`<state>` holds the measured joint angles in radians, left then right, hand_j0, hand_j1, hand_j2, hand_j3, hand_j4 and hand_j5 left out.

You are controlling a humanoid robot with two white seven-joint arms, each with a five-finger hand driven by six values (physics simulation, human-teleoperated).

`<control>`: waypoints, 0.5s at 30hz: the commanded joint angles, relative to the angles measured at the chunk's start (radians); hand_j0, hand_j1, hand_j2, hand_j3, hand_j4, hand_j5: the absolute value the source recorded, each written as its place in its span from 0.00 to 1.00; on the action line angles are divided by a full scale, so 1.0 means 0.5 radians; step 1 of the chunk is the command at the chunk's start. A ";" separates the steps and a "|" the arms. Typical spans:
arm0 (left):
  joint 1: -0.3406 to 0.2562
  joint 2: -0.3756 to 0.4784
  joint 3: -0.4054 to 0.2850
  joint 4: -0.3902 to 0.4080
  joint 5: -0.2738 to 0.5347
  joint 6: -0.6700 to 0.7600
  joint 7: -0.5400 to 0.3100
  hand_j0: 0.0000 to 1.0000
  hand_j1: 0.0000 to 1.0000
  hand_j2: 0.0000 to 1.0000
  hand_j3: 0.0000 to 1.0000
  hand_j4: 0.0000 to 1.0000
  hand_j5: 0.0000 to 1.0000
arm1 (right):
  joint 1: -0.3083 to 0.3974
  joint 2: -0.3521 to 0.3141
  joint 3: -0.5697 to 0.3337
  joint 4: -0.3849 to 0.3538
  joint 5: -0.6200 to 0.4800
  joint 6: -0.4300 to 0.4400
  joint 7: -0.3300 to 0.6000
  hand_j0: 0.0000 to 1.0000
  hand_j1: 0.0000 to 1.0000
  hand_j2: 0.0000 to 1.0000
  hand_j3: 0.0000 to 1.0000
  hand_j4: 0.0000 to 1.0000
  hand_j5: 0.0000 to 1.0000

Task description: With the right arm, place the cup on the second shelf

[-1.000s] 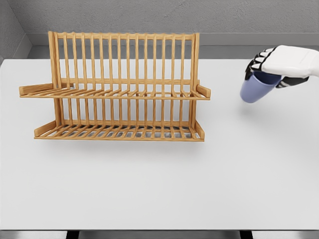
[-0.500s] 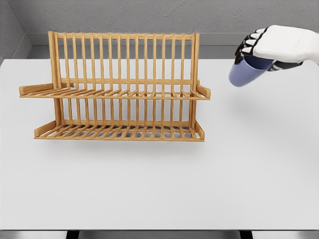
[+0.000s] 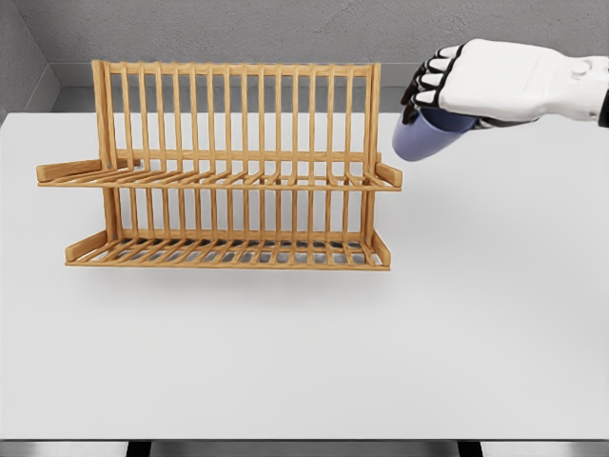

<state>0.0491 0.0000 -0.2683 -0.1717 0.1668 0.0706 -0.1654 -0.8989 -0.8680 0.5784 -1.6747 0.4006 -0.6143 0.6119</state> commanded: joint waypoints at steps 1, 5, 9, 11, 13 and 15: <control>0.000 0.000 0.000 0.000 0.001 0.000 -0.001 1.00 1.00 1.00 1.00 1.00 1.00 | 0.000 0.003 -0.003 -0.071 -0.010 0.007 -0.002 0.60 0.60 0.60 0.60 0.60 0.60; 0.000 0.000 0.000 0.000 0.001 0.000 -0.001 1.00 1.00 1.00 1.00 1.00 1.00 | -0.015 0.021 0.000 -0.145 -0.010 0.007 -0.002 0.60 0.60 0.60 0.60 0.60 0.60; 0.000 0.000 0.000 0.000 0.001 0.000 -0.001 1.00 1.00 1.00 1.00 1.00 1.00 | -0.031 0.039 0.003 -0.157 -0.010 0.007 -0.002 0.60 0.60 0.60 0.60 0.60 0.60; 0.000 0.000 0.000 0.000 0.001 0.000 -0.001 1.00 1.00 1.00 1.00 1.00 1.00 | -0.046 0.061 0.015 -0.157 -0.010 0.007 -0.002 0.61 0.61 0.61 0.61 0.61 0.61; 0.000 0.000 0.000 0.000 0.001 0.000 -0.001 1.00 1.00 1.00 1.00 1.00 1.00 | -0.055 0.079 0.049 -0.157 -0.013 0.007 -0.002 0.61 0.61 0.61 0.61 0.61 0.61; 0.000 0.000 0.000 0.000 0.001 0.000 -0.001 1.00 1.00 1.00 1.00 1.00 1.00 | -0.064 0.095 0.104 -0.157 -0.013 0.007 -0.002 0.61 0.61 0.61 0.61 0.61 0.61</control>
<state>0.0491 0.0000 -0.2683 -0.1718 0.1668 0.0706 -0.1654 -0.9373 -0.8278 0.6098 -1.7526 0.3982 -0.6135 0.6114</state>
